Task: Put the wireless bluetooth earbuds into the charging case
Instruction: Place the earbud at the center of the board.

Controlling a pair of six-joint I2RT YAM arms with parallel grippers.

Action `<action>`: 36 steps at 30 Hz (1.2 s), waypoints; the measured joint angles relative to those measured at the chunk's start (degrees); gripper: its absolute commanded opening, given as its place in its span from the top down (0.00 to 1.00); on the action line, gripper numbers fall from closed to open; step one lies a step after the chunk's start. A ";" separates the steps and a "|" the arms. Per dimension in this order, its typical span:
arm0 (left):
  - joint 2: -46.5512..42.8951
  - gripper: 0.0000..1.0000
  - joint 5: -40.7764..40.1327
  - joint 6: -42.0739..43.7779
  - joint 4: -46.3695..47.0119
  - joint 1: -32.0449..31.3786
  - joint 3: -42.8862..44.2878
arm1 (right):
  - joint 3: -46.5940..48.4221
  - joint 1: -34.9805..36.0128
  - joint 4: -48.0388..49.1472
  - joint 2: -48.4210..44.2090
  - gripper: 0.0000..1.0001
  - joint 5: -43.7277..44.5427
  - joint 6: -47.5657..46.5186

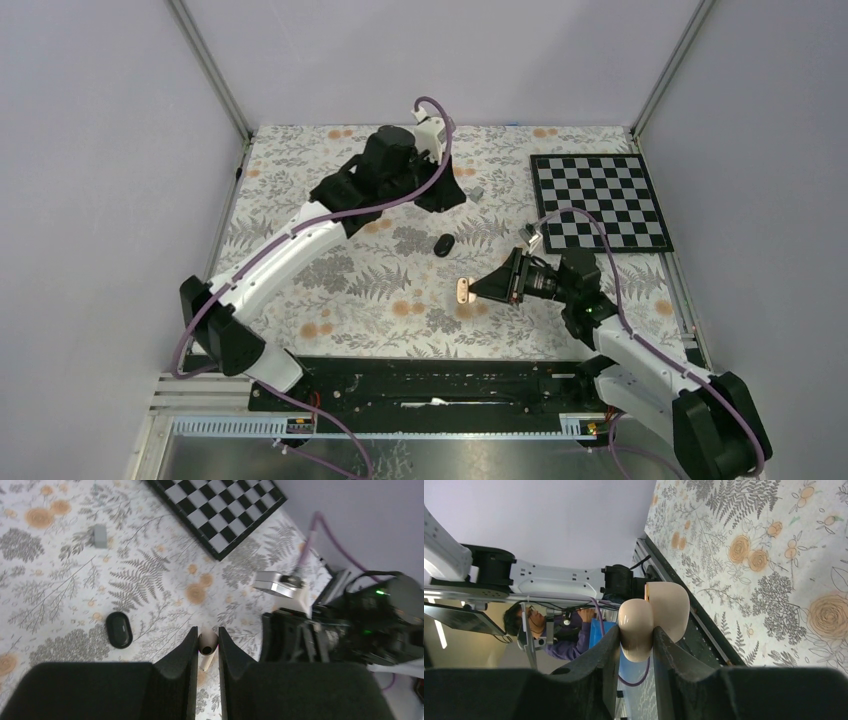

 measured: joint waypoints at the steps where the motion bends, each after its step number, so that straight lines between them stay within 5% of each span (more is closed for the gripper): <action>1: -1.25 0.84 1.33 -0.20 0.68 0.31 -0.57 | 0.17 0.00 1.51 1.11 1.00 -0.13 0.72; 15: -4.04 0.83 10.51 -2.45 7.69 0.55 -5.88 | 1.66 0.00 31.30 12.70 1.00 -1.49 16.52; 36: -14.97 0.82 16.96 -7.21 22.75 2.36 -16.61 | -1.53 0.00 45.16 10.69 1.00 1.03 26.12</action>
